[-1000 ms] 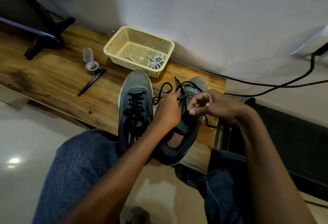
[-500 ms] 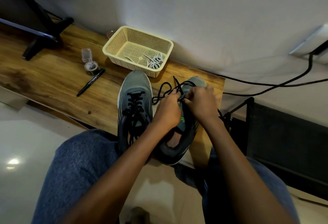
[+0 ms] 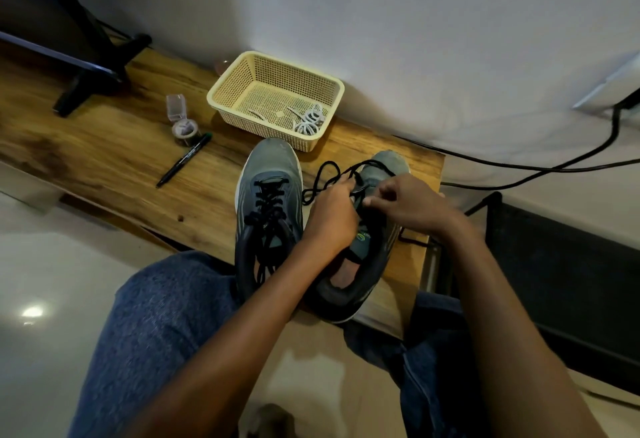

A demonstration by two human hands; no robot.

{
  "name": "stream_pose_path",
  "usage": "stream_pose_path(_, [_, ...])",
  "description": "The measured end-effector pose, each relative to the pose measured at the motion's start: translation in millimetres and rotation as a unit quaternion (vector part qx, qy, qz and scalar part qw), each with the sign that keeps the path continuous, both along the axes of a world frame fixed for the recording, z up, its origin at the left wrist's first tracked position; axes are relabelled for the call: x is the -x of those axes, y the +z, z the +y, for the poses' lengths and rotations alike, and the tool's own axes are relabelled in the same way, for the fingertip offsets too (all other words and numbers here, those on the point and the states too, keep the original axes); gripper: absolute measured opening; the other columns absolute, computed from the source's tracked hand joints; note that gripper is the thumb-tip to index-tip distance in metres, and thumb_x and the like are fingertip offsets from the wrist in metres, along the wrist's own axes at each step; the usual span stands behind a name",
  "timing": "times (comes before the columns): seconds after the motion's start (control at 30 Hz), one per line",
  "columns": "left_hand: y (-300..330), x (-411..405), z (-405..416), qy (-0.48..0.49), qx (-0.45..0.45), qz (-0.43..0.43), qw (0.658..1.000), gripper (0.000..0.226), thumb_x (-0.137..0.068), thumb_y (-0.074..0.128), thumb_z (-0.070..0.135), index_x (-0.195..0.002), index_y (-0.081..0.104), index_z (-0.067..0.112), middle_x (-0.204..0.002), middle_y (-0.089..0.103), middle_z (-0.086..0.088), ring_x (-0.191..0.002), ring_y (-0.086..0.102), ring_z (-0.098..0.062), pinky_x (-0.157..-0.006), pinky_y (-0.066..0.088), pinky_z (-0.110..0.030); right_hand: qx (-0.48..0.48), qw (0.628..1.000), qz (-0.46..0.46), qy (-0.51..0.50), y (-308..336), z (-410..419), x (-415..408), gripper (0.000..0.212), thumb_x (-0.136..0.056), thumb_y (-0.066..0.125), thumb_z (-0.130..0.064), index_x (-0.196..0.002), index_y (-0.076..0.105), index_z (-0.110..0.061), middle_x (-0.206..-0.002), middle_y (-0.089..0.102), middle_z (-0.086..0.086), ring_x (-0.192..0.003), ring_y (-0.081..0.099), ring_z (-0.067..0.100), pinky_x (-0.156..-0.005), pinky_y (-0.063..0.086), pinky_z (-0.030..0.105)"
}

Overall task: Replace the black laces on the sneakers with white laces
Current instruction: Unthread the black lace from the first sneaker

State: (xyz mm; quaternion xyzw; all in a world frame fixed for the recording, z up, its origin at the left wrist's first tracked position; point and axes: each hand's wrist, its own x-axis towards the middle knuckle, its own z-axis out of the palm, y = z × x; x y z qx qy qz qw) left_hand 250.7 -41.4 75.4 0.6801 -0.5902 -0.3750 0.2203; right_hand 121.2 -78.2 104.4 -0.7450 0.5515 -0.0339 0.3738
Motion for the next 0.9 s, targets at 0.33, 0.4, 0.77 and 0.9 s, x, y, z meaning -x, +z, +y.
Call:
stream_pose_path(0.33, [-1.4, 0.1, -0.7, -0.019, 0.007, -0.012, 1.0, 0.049, -0.097, 0.041, -0.004, -0.144, 0.039, 0.007, -0.154, 0.033, -0.006, -0.141, 0.031, -0.022, -0.111, 0.025, -0.026, 0.16, 0.97, 0.087, -0.164, -36.8, 2.8, -25.6, 0.016, -0.082, 0.069, -0.022, -0.068, 0.062, -0.017, -0.076, 0.064, 0.004, -0.087, 0.059, 0.026, -0.084, 0.047, 0.05])
stream_pose_path(0.4, [-2.8, -0.6, -0.4, -0.011, 0.011, -0.011, 1.0, 0.049, -0.096, 0.042, -0.006, -0.143, 0.041, 0.007, -0.152, 0.036, -0.007, -0.14, 0.034, -0.023, -0.11, 0.027, -0.026, 0.147, 0.974, 0.077, -0.153, -35.8, 0.7, -23.0, 0.025, -0.081, 0.064, -0.014, -0.058, 0.057, -0.019, -0.065, 0.059, 0.0, -0.076, 0.057, 0.023, -0.081, 0.045, 0.045])
stream_pose_path(0.77, [0.1, -1.0, -0.7, 0.015, 0.006, 0.0, 1.0, 0.048, -0.096, 0.045, -0.001, -0.143, 0.041, 0.006, -0.149, 0.041, -0.011, -0.137, 0.037, -0.024, -0.11, 0.03, -0.029, -0.096, 0.992, 0.012, 0.086, 4.5, 4.7, -5.4, 0.007, -0.085, 0.065, -0.008, -0.082, 0.071, -0.005, -0.085, 0.072, 0.008, -0.082, 0.066, 0.017, -0.078, 0.05, 0.027])
stream_pose_path(0.9, [1.8, -1.1, -0.6, 0.013, 0.011, 0.01, 1.0, 0.038, -0.097, 0.044, 0.004, -0.134, 0.052, 0.007, -0.139, 0.052, -0.009, -0.128, 0.047, -0.026, -0.1, 0.037, -0.029, -0.046, 0.997, -0.063, -0.027, 5.1, 4.3, -2.0, 0.018, -0.09, 0.057, -0.007, -0.091, 0.064, 0.01, -0.079, 0.062, 0.018, -0.071, 0.053, 0.015, -0.066, 0.043, 0.028])
